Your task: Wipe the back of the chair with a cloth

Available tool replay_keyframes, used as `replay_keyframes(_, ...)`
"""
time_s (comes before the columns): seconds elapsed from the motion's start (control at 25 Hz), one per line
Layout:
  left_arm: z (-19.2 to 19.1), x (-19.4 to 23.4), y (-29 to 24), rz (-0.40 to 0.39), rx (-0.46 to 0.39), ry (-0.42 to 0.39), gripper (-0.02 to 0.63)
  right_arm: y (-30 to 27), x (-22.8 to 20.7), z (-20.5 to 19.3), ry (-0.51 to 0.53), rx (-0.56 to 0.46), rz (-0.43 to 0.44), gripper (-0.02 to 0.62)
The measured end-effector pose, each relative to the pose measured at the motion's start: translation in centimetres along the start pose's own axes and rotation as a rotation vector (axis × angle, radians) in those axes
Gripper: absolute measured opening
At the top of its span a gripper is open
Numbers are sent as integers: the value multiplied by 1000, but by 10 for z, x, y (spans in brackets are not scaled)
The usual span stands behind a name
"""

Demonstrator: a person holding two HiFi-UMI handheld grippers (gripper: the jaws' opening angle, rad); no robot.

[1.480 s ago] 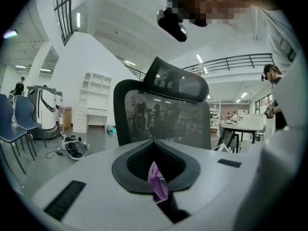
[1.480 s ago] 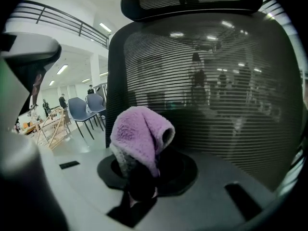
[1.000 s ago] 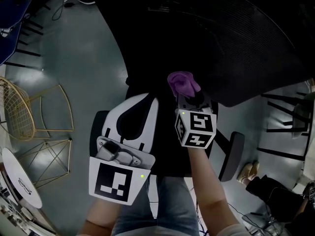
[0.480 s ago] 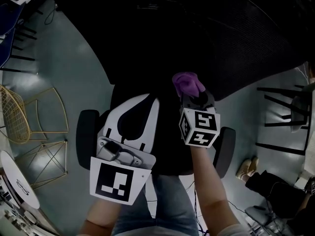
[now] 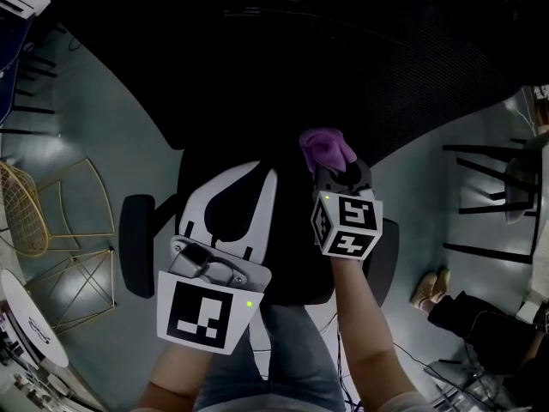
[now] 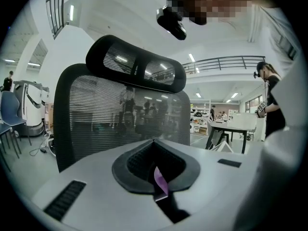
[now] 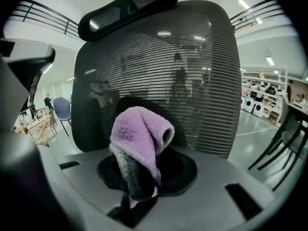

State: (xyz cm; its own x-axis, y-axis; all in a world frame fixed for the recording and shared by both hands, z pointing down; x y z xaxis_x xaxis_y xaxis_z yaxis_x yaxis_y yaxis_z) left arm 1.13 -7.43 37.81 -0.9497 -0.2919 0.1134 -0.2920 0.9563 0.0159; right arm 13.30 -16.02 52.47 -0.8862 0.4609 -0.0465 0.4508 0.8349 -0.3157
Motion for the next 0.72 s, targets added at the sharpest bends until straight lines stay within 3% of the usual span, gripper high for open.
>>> replay_keyframes(0.72,-5,-27,-14,-9,-4,-15,12,23,-55,-8,-20,2,-72,95)
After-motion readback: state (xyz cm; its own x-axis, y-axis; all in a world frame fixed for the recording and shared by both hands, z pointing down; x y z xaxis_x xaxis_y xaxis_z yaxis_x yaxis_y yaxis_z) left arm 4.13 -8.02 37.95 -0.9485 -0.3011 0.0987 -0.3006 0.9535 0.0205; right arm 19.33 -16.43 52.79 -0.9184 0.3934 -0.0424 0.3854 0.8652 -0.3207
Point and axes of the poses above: the fingertips, and each gripper's own axes: y backward along the fingers, x to its left, z out of its top, the point moved 3 cm from there along y, backward along the fingers, and after that the axes turned 14 degrees about -x, right-handed, at the moved point
